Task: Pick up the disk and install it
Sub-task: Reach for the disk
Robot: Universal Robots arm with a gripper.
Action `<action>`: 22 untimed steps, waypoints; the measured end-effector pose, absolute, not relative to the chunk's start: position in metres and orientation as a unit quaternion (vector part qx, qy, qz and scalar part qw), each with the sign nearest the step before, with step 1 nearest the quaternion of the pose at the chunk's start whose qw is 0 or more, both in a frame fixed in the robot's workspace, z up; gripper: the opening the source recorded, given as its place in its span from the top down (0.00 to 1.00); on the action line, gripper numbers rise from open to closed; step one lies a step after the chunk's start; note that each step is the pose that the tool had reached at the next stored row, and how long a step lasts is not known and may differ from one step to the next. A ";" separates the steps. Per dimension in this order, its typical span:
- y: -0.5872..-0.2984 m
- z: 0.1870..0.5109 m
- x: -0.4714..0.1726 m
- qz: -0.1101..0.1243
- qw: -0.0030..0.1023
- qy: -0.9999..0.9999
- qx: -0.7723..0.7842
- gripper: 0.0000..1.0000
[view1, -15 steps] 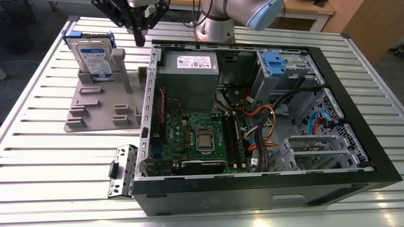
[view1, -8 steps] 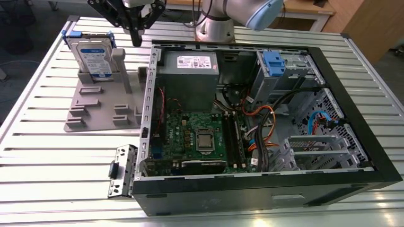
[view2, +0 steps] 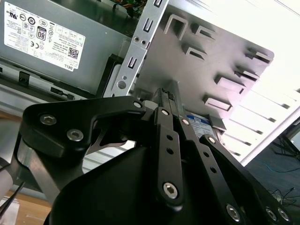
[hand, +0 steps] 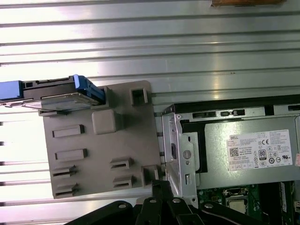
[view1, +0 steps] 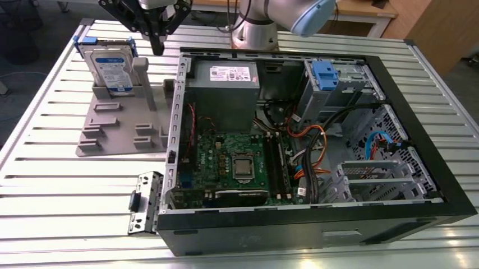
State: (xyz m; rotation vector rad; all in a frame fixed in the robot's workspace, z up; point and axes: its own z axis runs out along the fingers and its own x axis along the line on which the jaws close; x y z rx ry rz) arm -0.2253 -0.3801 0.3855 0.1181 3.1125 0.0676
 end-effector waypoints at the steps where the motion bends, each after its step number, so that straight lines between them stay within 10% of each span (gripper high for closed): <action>1: -0.380 0.385 -0.226 0.022 0.013 0.999 0.038 0.90; 22: -0.378 0.383 -0.242 0.022 0.013 0.999 0.038 0.90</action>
